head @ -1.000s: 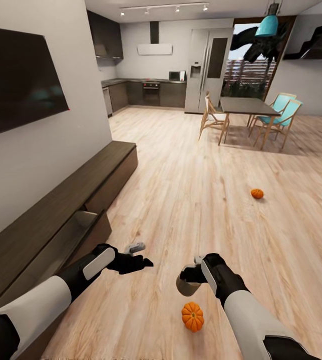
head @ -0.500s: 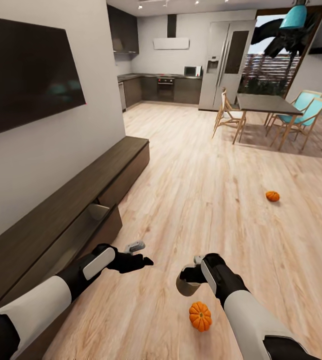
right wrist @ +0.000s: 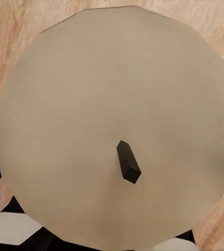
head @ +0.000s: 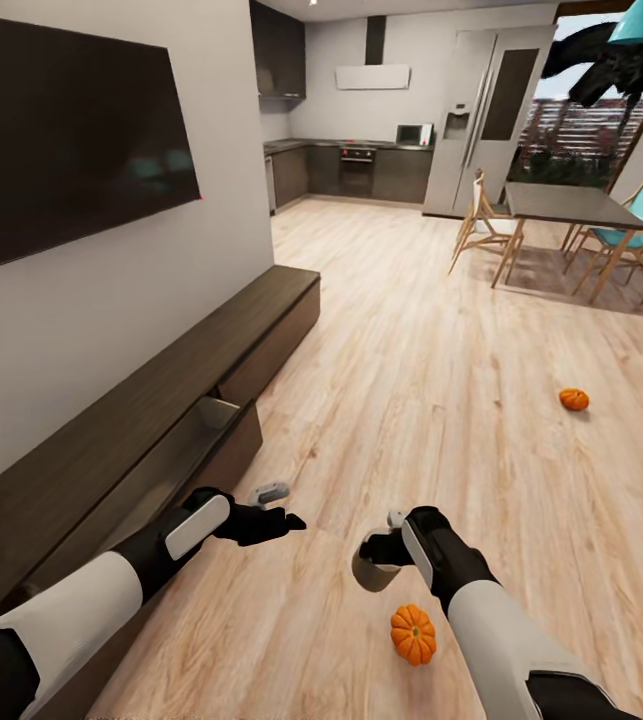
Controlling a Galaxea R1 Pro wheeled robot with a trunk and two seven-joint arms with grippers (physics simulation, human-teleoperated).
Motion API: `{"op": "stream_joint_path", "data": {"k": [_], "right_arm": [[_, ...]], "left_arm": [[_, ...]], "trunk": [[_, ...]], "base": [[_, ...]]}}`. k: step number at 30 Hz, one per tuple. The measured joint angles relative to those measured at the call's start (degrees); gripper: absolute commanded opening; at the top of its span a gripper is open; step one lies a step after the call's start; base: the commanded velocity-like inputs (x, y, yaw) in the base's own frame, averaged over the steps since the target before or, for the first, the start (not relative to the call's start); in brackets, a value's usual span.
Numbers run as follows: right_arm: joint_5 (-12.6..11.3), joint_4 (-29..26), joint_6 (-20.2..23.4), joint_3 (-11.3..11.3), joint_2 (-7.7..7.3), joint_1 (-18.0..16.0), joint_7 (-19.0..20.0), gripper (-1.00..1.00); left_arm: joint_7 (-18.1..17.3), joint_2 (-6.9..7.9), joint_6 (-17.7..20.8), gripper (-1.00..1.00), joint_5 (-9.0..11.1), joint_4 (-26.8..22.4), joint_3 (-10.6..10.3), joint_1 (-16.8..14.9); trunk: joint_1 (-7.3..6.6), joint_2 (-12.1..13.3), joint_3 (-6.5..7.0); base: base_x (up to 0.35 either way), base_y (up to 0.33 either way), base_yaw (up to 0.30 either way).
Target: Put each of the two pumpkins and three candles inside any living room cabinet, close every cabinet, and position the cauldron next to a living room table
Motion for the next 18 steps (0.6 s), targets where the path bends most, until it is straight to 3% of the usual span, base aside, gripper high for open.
{"op": "stream_joint_path", "data": {"k": [4, 18], "right_arm": [[-0.24, -0.06, -0.02, -0.02, 0.0, 0.0, 0.04, -1.0], [0.18, 0.06, 0.05, 0.0, 0.14, 0.0, -0.09, -1.0]], "left_arm": [[0.0, 0.0, 0.0, 1.0, 0.01, 0.0, 0.0, 0.0], [0.0, 0.0, -0.01, 1.0, 0.01, 0.0, 0.0, 0.0]], "trunk": [[0.0, 0.0, -0.02], [0.0, 0.0, -0.02]], "base": [[0.0, 0.0, 0.172], [0.0, 0.0, 0.285]]}}
